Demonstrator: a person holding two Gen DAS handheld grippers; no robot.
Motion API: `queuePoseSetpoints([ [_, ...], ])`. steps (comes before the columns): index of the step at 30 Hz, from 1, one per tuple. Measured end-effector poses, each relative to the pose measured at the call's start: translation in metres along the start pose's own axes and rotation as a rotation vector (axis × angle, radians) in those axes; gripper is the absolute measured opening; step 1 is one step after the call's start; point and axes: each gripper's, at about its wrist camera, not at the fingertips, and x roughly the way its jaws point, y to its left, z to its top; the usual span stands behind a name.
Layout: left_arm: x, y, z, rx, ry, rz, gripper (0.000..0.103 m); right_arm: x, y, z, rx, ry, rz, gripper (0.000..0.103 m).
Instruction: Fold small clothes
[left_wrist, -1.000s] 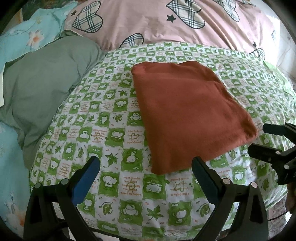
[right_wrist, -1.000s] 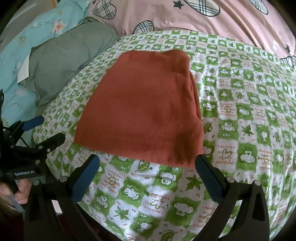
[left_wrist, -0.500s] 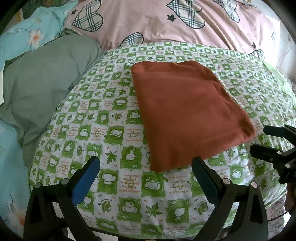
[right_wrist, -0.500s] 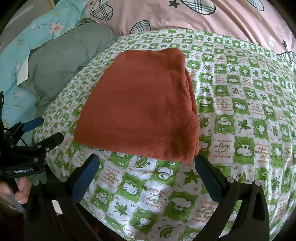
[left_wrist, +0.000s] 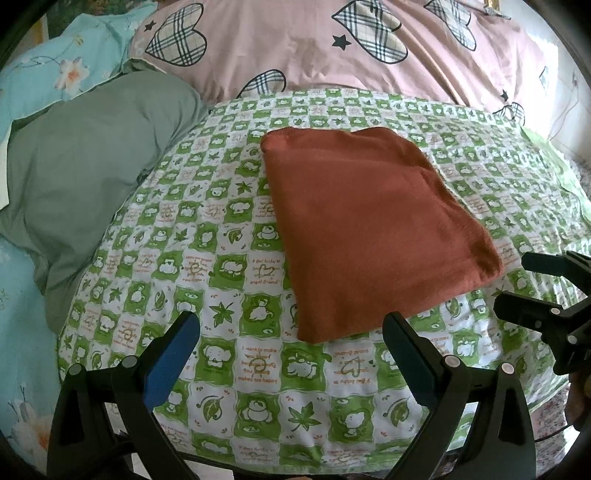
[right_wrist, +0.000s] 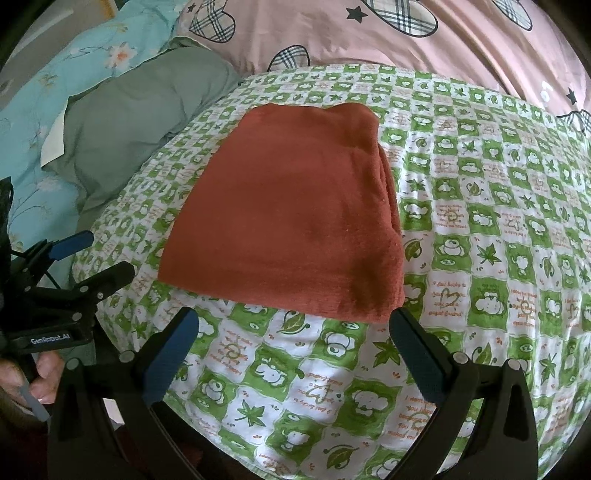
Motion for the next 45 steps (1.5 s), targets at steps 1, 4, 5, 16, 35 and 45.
queuePoseSetpoints([
  [1,0.0,0.0,0.0,-0.001,-0.001,-0.001,0.1,0.0,0.0,0.0,-0.001,-0.001,0.001,0.103],
  [4,-0.002,0.0,0.0,-0.002,-0.004,-0.003,0.1,-0.002,0.001,0.001,-0.003,-0.004,0.001,0.103],
  [5,-0.002,0.0,0.0,-0.002,-0.005,-0.004,0.1,-0.002,0.001,0.001,-0.004,-0.005,0.002,0.103],
  [16,-0.007,0.002,0.002,-0.003,-0.014,-0.009,0.1,-0.004,0.002,0.002,-0.005,-0.008,0.004,0.103],
  [35,-0.011,0.0,0.002,-0.002,-0.023,-0.015,0.1,-0.004,0.004,0.002,-0.004,-0.008,0.004,0.103],
  [45,-0.011,-0.002,0.004,-0.001,-0.024,-0.014,0.1,-0.004,0.005,0.005,-0.006,-0.01,0.005,0.103],
])
